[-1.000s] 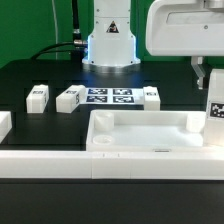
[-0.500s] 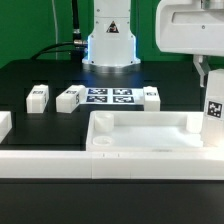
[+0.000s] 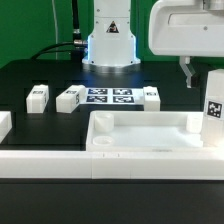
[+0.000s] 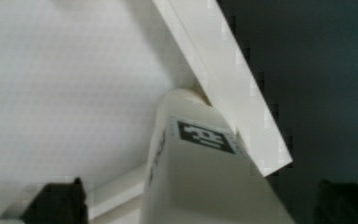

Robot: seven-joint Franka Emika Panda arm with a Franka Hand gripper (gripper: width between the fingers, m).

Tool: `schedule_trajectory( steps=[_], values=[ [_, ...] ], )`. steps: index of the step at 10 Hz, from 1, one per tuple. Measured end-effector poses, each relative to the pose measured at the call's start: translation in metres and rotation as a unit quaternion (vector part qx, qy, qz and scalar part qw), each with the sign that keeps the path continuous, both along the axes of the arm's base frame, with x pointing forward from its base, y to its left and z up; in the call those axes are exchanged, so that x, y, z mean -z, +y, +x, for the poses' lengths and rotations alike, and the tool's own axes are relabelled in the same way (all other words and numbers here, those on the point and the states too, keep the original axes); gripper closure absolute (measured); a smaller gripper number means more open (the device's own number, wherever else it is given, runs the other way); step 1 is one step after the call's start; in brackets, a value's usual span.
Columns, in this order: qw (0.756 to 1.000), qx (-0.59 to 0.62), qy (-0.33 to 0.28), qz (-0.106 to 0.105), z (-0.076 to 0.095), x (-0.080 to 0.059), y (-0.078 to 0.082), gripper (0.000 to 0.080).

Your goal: Assemble desk

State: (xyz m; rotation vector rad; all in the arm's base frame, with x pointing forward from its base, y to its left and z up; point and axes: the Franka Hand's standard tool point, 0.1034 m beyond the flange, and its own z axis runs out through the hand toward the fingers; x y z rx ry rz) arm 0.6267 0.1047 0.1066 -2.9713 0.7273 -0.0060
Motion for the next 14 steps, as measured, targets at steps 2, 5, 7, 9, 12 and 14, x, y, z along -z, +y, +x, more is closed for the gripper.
schedule_trajectory(
  steps=[2,5,7,9,12,14],
  values=[
    [0.997,-0.075,-0.006,-0.002,0.0000,0.0002,-0.0001,0.0153],
    [0.981,-0.194,-0.015,-0.010,-0.0001,0.0004,-0.0001,0.0151],
    [0.942,-0.332,-0.020,-0.043,-0.0001,0.0002,0.0041,0.0151],
    [0.900,-0.433,-0.024,-0.050,0.0020,-0.0018,0.0029,0.0151],
    [0.843,-0.535,-0.028,-0.051,0.0028,-0.0014,-0.0012,0.0151],
    [0.838,-0.542,-0.028,-0.051,0.0027,-0.0013,-0.0012,0.0180]
  ],
)
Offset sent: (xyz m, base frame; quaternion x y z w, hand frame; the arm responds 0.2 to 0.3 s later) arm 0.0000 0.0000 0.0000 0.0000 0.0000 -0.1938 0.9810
